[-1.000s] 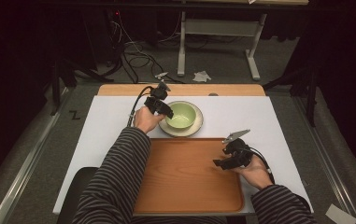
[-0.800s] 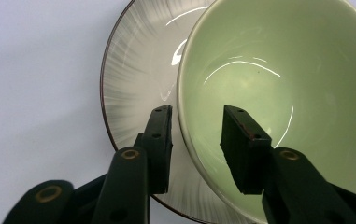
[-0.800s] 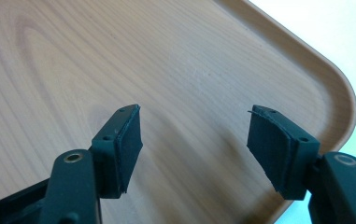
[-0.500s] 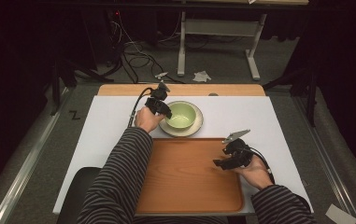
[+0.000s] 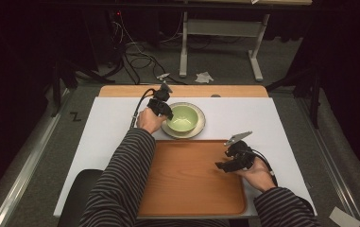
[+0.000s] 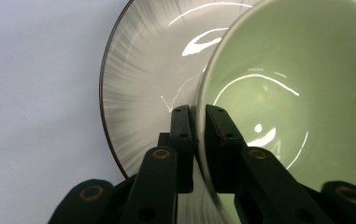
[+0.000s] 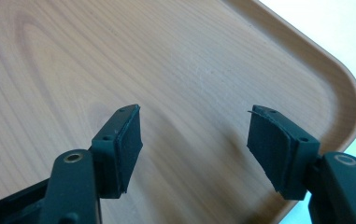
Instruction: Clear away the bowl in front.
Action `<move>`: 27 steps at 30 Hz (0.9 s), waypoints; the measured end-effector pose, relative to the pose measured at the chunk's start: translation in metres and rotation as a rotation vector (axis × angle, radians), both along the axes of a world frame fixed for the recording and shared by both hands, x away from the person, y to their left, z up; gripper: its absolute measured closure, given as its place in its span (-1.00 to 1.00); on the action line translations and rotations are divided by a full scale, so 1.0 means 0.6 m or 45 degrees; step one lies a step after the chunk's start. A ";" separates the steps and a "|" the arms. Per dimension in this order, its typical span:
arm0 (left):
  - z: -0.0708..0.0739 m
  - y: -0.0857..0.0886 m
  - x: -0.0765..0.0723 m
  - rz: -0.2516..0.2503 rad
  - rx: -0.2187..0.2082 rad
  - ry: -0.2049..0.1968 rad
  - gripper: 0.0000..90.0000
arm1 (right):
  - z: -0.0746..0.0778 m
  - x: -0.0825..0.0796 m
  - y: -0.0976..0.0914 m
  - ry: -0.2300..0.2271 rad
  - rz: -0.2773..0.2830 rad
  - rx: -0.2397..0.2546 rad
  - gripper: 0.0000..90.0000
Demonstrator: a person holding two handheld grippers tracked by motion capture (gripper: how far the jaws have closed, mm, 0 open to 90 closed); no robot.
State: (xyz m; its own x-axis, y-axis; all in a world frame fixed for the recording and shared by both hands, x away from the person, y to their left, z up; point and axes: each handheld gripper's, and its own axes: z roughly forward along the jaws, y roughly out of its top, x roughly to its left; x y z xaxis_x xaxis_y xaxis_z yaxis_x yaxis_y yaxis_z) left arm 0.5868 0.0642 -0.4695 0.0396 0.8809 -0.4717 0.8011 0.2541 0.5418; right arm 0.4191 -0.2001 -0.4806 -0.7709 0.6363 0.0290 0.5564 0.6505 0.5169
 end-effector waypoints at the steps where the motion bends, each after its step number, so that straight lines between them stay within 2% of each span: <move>1: 0.000 -0.001 0.001 0.006 -0.001 -0.004 0.85 | 0.001 0.000 0.000 0.003 -0.002 0.005 -0.19; 11: 0.001 -0.003 0.003 0.006 -0.009 -0.009 0.88 | 0.001 -0.001 0.000 0.005 -0.003 0.004 -0.19; 15: 0.004 -0.002 0.002 -0.002 -0.040 -0.011 0.87 | 0.001 -0.001 0.000 0.004 -0.002 0.001 -0.19; 16: 0.006 0.004 0.000 -0.073 -0.010 0.004 0.87 | 0.001 -0.001 0.000 0.001 0.001 0.003 -0.19; 17: 0.007 0.003 0.000 -0.064 -0.016 0.003 0.87 | 0.001 -0.001 0.000 0.003 -0.003 0.005 -0.19; 18: 0.007 -0.002 0.001 -0.008 -0.051 -0.020 0.86 | 0.000 0.000 0.000 0.000 0.006 0.004 -0.19; 24: 0.012 -0.003 -0.002 -0.022 -0.060 -0.033 0.85 | 0.001 -0.001 0.000 0.004 -0.001 0.000 -0.19; 27: 0.018 -0.002 -0.002 -0.013 -0.088 -0.041 0.85 | 0.000 0.000 0.000 0.002 0.000 0.005 -0.19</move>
